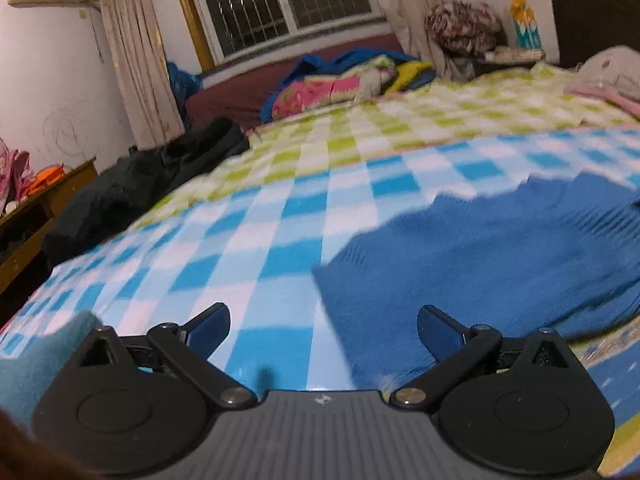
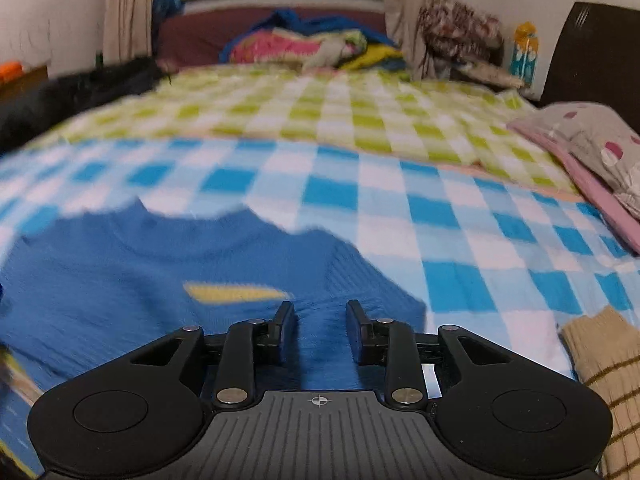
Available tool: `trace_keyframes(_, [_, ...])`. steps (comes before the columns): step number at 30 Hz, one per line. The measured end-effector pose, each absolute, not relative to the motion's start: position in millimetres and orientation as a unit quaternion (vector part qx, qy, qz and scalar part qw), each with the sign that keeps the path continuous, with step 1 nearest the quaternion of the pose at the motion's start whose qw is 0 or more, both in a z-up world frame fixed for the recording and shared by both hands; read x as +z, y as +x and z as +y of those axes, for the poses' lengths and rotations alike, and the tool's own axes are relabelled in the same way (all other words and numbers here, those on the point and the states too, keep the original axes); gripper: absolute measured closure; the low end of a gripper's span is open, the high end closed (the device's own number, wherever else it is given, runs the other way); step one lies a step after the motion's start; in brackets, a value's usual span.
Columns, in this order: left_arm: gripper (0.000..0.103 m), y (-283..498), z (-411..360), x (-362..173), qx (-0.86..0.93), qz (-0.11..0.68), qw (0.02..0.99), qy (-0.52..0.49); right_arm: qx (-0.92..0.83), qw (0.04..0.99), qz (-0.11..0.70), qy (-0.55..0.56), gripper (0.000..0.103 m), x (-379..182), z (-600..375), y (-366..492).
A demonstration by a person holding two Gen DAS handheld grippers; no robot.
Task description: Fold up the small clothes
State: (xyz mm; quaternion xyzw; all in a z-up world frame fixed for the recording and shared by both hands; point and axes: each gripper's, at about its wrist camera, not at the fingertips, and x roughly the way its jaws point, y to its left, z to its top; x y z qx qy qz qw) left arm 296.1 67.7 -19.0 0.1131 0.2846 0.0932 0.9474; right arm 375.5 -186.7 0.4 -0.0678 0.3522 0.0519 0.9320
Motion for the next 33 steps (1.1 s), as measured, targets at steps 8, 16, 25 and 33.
trace_keyframes(8, [0.000,282.6,87.0,-18.4,0.118,0.292,0.945,0.088,0.011,0.936,0.352,-0.002,0.077,-3.5,-207.4,378.2])
trace_keyframes(16, [0.000,220.8,93.6,-13.1,0.091,0.304,0.946,0.066,0.061,0.933,0.354,0.029,0.071,24.6,-223.2,301.4])
trace_keyframes(25, [0.000,134.5,85.7,-14.7,0.036,0.342,0.938,0.046,0.079,0.911,0.402,0.055,0.070,17.5,-248.1,199.4])
trace_keyframes(33, [0.000,95.3,73.1,-25.3,0.020,0.359,0.932,0.043,0.059,0.900,0.424,0.083,0.070,0.9,-270.8,138.0])
